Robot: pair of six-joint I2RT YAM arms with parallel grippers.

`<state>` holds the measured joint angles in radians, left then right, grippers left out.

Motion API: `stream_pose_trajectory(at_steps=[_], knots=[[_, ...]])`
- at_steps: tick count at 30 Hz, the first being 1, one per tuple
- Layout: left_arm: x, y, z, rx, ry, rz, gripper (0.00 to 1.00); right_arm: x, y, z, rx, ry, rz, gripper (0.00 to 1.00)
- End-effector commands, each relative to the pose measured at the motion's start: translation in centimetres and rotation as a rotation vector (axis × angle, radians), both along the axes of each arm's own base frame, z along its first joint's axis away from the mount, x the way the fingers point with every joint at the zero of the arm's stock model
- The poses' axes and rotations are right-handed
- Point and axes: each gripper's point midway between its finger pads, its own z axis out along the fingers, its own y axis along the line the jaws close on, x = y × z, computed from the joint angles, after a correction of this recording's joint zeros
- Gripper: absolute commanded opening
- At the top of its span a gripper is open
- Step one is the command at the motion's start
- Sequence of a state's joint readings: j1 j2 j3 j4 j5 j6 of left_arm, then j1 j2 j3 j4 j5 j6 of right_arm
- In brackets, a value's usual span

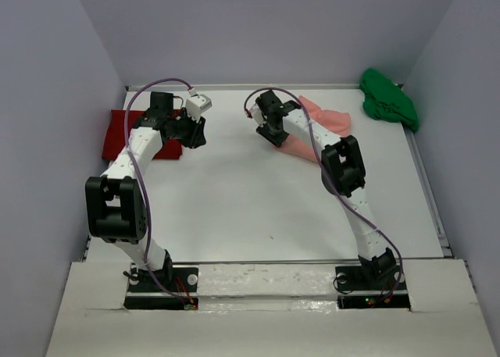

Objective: Fold and stack the t-shirts
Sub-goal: Fold the tshirt

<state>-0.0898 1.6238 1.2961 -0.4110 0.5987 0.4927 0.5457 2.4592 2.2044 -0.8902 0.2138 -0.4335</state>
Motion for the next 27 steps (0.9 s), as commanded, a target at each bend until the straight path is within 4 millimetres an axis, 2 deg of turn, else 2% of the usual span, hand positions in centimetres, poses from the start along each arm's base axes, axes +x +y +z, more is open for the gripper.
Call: stream_pose_trajectory(at_steps=[1, 5, 6, 7, 8, 9, 10, 14, 15, 18, 19, 23, 27], knots=[[-0.5, -0.6, 0.2, -0.026, 0.009, -0.038, 0.33, -0.9, 0.4, 0.2, -0.007, 0.034, 0.029, 0.47], [-0.7, -0.7, -0.1, -0.029, 0.020, -0.043, 0.33, -2.1, 0.4, -1.4, -0.006, 0.100, 0.041, 0.41], [-0.8, -0.8, -0.2, -0.030, 0.026, -0.047, 0.33, -2.4, 0.5, -1.7, 0.000, 0.118, 0.043, 0.32], [-0.9, -0.8, -0.3, -0.030, 0.027, -0.050, 0.33, -3.0, 0.7, -1.8, 0.019, 0.149, 0.045, 0.28], [-1.0, -0.8, -0.4, -0.032, 0.031, -0.052, 0.33, -3.5, 0.9, -2.1, 0.028, 0.173, 0.051, 0.16], [-1.2, -0.9, -0.5, -0.046, 0.039, -0.059, 0.33, -4.3, 1.7, -2.2, 0.052, 0.202, 0.073, 0.08], [-1.2, -0.9, -0.6, -0.055, 0.044, -0.060, 0.33, -4.9, 1.7, -2.2, 0.057, 0.227, 0.078, 0.00], [-1.1, -0.8, -0.6, -0.125, 0.079, -0.051, 0.33, -8.1, 2.7, -2.1, 0.089, 0.325, 0.130, 0.00], [-1.1, -0.7, -0.7, -0.147, 0.089, -0.051, 0.33, -8.8, 2.7, -1.3, 0.106, 0.340, 0.140, 0.00], [-1.2, -0.6, -0.8, -0.173, 0.106, -0.052, 0.33, -11.7, 3.4, -0.6, 0.130, 0.413, 0.181, 0.00], [-1.2, -0.6, -0.9, -0.181, 0.109, -0.055, 0.33, -13.1, 4.2, 0.4, 0.159, 0.436, 0.212, 0.00], [-1.7, -0.7, -1.5, -0.200, 0.129, -0.055, 0.33, -17.6, 5.5, 2.0, 0.205, 0.532, 0.276, 0.00], [-2.5, -1.0, -2.6, -0.231, 0.171, -0.048, 0.33, -20.3, 5.5, 3.1, 0.228, 0.565, 0.301, 0.00]])
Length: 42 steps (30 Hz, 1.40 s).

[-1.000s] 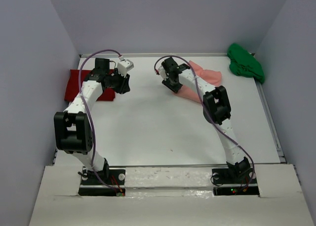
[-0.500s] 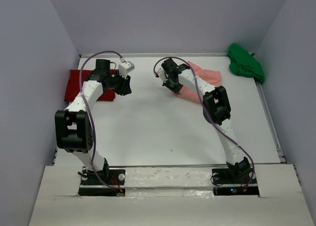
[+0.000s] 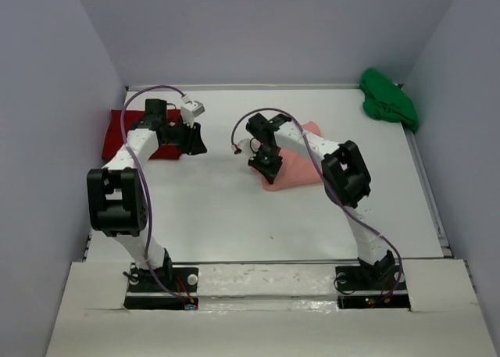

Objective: Fold and stack the t-shirts
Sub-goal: Fold the tshirt

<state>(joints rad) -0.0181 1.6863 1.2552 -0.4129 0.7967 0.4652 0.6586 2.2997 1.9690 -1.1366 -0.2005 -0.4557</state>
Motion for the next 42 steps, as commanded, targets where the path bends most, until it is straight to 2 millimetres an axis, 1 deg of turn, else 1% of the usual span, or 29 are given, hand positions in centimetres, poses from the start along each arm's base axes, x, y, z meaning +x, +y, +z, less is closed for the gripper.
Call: stream_pose_trajectory(at_steps=[1, 2, 3, 4, 5, 6, 7, 12, 14, 15, 16, 18, 19, 20, 21, 22, 23, 24, 25, 26, 27, 29, 30, 33, 34, 36, 37, 40, 42], knots=[[-1.2, -0.9, -0.5, -0.076, 0.049, -0.012, 0.33, -4.7, 0.9, 3.9, 0.087, 0.081, 0.042, 0.00], [-1.1, -1.2, -0.4, -0.099, 0.044, -0.017, 0.33, -4.9, 0.8, 4.4, 0.096, 0.070, 0.040, 0.00], [-1.5, -1.4, -1.1, -0.119, 0.076, -0.006, 0.33, -4.9, 0.7, 4.6, 0.097, 0.062, 0.037, 0.00], [-1.7, -1.9, -0.9, -0.155, 0.086, -0.020, 0.33, -4.6, 0.7, 4.9, 0.101, 0.040, 0.035, 0.00], [-1.8, -2.2, -1.2, -0.176, 0.091, -0.020, 0.33, -4.5, 0.5, 5.2, 0.098, 0.024, 0.031, 0.00], [-1.6, -2.4, -1.0, -0.196, 0.094, -0.017, 0.33, -4.3, 0.3, 5.3, 0.092, 0.010, 0.028, 0.00], [-2.0, -2.7, -1.3, -0.225, 0.129, -0.013, 0.33, -3.9, 0.1, 5.4, 0.079, -0.013, 0.028, 0.00], [-2.3, -3.3, -1.8, -0.263, 0.159, -0.016, 0.34, -2.3, 0.1, 6.2, 0.058, -0.082, 0.028, 0.00], [-2.4, -3.4, -1.8, -0.267, 0.160, -0.020, 0.35, -1.9, 0.3, 6.6, 0.059, -0.095, 0.029, 0.03], [-2.4, -3.5, -1.7, -0.271, 0.161, -0.019, 0.36, -1.7, 0.3, 6.6, 0.054, -0.101, 0.027, 0.07], [-2.5, -3.5, -1.8, -0.273, 0.163, -0.021, 0.37, -1.3, 0.5, 7.1, 0.059, -0.114, 0.027, 0.19], [-2.7, -3.7, -1.7, -0.283, 0.167, -0.027, 0.39, -1.5, 0.4, 7.1, 0.050, -0.095, 0.034, 0.27], [-3.0, -3.8, -1.8, -0.294, 0.180, -0.032, 0.40, -2.1, 0.7, 7.7, 0.070, -0.068, 0.044, 0.35], [-3.1, -3.9, -1.9, -0.299, 0.189, -0.034, 0.40, -2.2, 0.9, 8.1, 0.083, -0.063, 0.045, 0.38], [-3.2, -4.0, -2.1, -0.306, 0.195, -0.034, 0.40, -2.5, 1.1, 8.7, 0.104, -0.054, 0.047, 0.50], [-3.3, -4.1, -2.2, -0.311, 0.202, -0.036, 0.41, -3.5, 1.5, 9.4, 0.140, -0.012, 0.062, 0.60], [-3.4, -4.2, -2.3, -0.312, 0.207, -0.036, 0.41, -3.8, 1.7, 9.9, 0.159, -0.007, 0.070, 0.67], [-3.6, -4.5, -2.4, -0.313, 0.209, -0.040, 0.41, -4.1, 1.9, 11.1, 0.189, -0.013, 0.074, 0.71], [-3.8, -4.7, -2.4, -0.316, 0.210, -0.045, 0.43, -4.5, 2.0, 11.6, 0.208, -0.003, 0.085, 0.72], [-3.9, -4.9, -2.3, -0.318, 0.205, -0.050, 0.43, -4.7, 1.8, 11.3, 0.202, -0.001, 0.082, 0.72], [-4.0, -5.1, -2.3, -0.324, 0.207, -0.051, 0.44, -4.8, 1.5, 11.5, 0.200, -0.013, 0.078, 0.72], [-4.5, -5.3, -2.6, -0.315, 0.211, -0.049, 0.44, -5.0, 0.9, 10.7, 0.170, -0.011, 0.071, 0.73], [-4.6, -5.4, -2.7, -0.307, 0.209, -0.050, 0.44, -5.5, 0.2, 9.7, 0.142, 0.013, 0.065, 0.73], [-4.4, -5.3, -2.6, -0.292, 0.191, -0.044, 0.45, -6.0, -0.4, 8.8, 0.126, 0.019, 0.056, 0.73], [-4.2, -5.2, -2.4, -0.285, 0.180, -0.041, 0.45, -6.3, -1.0, 8.1, 0.108, 0.010, 0.053, 0.73], [-4.1, -5.1, -2.3, -0.275, 0.165, -0.043, 0.45, -6.7, -1.5, 7.5, 0.084, -0.002, 0.060, 0.73], [-4.0, -5.0, -2.3, -0.268, 0.159, -0.039, 0.46, -7.0, -2.1, 6.8, 0.065, 0.004, 0.062, 0.73], [-3.8, -4.8, -1.9, -0.254, 0.138, -0.037, 0.47, -7.2, -2.5, 6.4, 0.059, 0.001, 0.067, 0.73], [-3.7, -4.8, -1.8, -0.249, 0.133, -0.034, 0.47, -7.0, -2.5, 5.9, 0.051, -0.006, 0.062, 0.74]])
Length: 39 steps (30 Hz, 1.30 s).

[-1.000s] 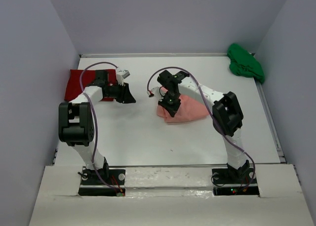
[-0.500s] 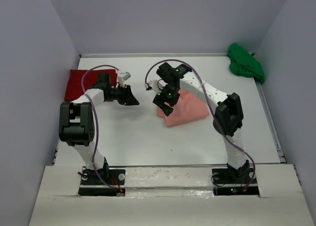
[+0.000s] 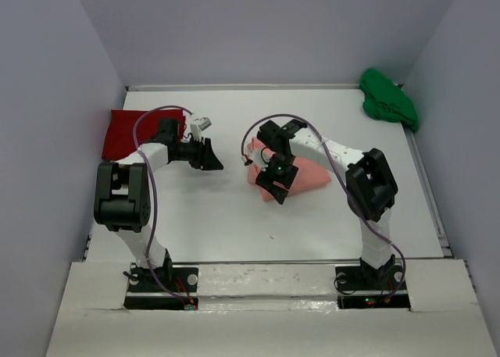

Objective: Fold and stack the t-shirts
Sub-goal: Fold the tshirt

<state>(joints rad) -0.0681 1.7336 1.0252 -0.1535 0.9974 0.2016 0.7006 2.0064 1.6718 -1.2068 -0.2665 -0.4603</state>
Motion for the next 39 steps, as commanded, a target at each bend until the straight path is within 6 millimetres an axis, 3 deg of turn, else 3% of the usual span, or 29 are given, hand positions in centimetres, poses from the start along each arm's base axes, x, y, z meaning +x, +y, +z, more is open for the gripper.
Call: stream_pose_trajectory(at_steps=[1, 6, 13, 23, 26, 29, 30, 37, 39], knots=[[0.6, 0.1, 2.5, 0.005, -0.100, -0.005, 0.48, 1.7, 1.0, 1.2, 0.047, -0.132, 0.015, 0.75], [0.5, 0.2, 2.3, 0.012, -0.102, -0.002, 0.48, 2.9, 2.9, 0.8, 0.066, -0.217, 0.038, 0.75], [0.6, 0.3, 2.0, 0.021, -0.101, 0.000, 0.48, 2.9, 5.4, -0.7, 0.061, -0.259, 0.103, 0.74], [0.3, 0.3, 2.0, 0.014, -0.101, -0.009, 0.48, 2.0, 5.2, -6.0, -0.016, -0.239, 0.141, 0.70], [0.3, 0.3, 2.0, 0.006, -0.095, -0.009, 0.48, 2.8, 5.2, -6.6, -0.022, -0.283, 0.125, 0.54], [0.4, 0.4, 1.9, -0.003, -0.080, 0.002, 0.48, 4.4, 4.4, -7.4, -0.082, -0.359, 0.098, 0.21], [0.5, 0.4, 1.9, -0.009, -0.077, 0.005, 0.48, 4.6, 4.3, -7.5, -0.092, -0.368, 0.093, 0.02], [0.7, 0.5, 1.7, -0.044, -0.043, 0.043, 0.54, 7.0, 5.8, -5.8, -0.082, -0.442, 0.048, 0.00], [0.7, 0.2, 2.0, -0.067, -0.041, 0.048, 0.50, 7.4, 6.2, -5.4, -0.079, -0.447, 0.045, 0.00]])
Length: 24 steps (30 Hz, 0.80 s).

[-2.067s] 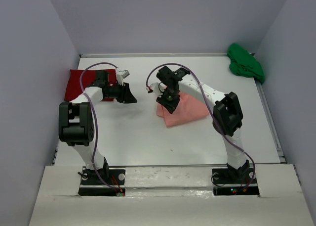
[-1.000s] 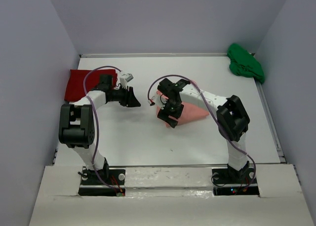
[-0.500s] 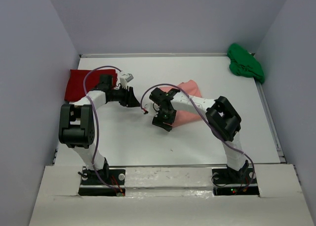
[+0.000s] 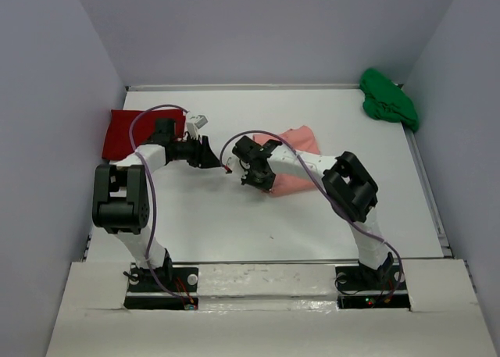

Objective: Fold and stack the t-shirts
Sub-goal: Fold the tshirt

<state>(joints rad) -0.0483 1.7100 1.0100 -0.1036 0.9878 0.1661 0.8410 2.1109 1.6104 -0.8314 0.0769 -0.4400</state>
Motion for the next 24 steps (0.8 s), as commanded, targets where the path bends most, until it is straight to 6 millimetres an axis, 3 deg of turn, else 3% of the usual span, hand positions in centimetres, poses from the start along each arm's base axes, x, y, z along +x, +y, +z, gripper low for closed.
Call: stream_pose_trajectory(at_steps=[1, 9, 12, 15, 22, 24], knots=[[-0.1, -0.5, 1.3, -0.070, -0.005, 0.004, 0.49, 2.3, 2.0, 0.3, 0.029, -0.069, -0.022, 0.00], [-0.4, -1.5, 0.3, -0.161, 0.089, -0.018, 0.50, 4.0, 3.5, 2.2, 0.041, -0.097, -0.026, 0.00], [0.0, -2.0, 0.0, -0.208, 0.134, -0.015, 0.50, 4.5, 4.0, 4.1, 0.065, -0.122, -0.028, 0.00], [0.1, -2.4, -0.3, -0.226, 0.165, -0.020, 0.54, 4.4, 3.8, 5.4, 0.080, -0.139, -0.030, 0.00], [2.2, -3.7, -0.9, -0.258, 0.182, -0.009, 0.53, 3.4, 2.7, 7.9, 0.117, -0.171, -0.026, 0.00], [3.0, -4.3, 0.2, -0.289, 0.168, 0.001, 0.60, 3.2, 2.1, 8.0, 0.108, -0.179, -0.029, 0.00]])
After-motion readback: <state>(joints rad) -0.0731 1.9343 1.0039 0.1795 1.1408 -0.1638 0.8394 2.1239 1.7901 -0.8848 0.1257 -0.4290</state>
